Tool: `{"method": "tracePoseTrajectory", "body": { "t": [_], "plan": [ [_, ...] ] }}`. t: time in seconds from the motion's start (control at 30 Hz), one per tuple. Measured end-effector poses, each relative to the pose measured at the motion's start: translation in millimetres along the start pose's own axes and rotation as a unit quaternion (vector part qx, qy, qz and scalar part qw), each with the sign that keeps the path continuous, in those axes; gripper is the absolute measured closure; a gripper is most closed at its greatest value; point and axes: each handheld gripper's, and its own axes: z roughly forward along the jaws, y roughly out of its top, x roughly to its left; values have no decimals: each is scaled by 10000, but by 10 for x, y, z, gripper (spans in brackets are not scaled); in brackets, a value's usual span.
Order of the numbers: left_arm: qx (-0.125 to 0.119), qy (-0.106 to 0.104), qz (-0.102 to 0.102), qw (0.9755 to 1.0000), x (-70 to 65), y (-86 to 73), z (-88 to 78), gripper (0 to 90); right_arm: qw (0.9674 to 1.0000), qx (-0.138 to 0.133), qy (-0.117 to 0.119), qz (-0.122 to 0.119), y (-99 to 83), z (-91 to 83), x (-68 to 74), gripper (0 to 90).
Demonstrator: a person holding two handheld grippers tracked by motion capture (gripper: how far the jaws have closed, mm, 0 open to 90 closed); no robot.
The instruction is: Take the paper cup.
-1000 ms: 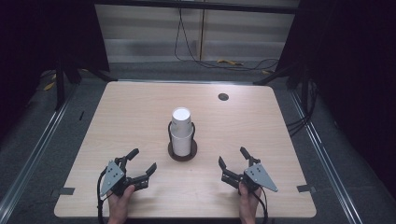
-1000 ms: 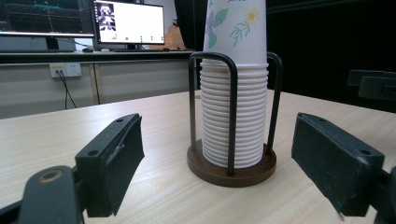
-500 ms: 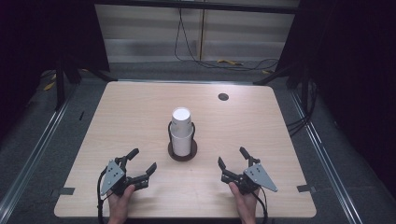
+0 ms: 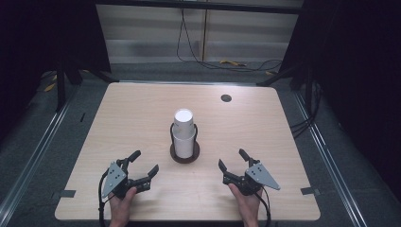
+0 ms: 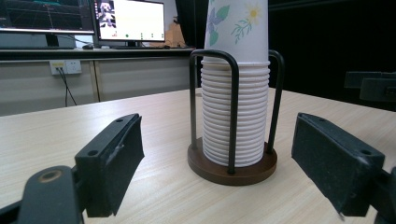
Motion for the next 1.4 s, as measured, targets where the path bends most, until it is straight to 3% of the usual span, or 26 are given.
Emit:
{"method": "tracePoseTrajectory", "body": {
  "t": [0.23,0.63,1.0,1.17,1.4],
  "plan": [
    [-2,-10,-7,10000,3,0,1,165,9999,-15,155,19,124,-11,19,162],
    [6,-11,-3,10000,3,0,0,165,9982,-21,583,-102,311,151,45,147],
    [-3,3,-13,10000,1,0,1,165,9946,-178,1023,-69,570,372,77,169],
    [0,-33,6,10000,-1,-1,1,165,9943,-149,1055,-96,633,436,78,193],
    [-4,-21,1,10000,2,0,1,165,9910,-8,1335,-31,771,565,74,192]
  ]
}}
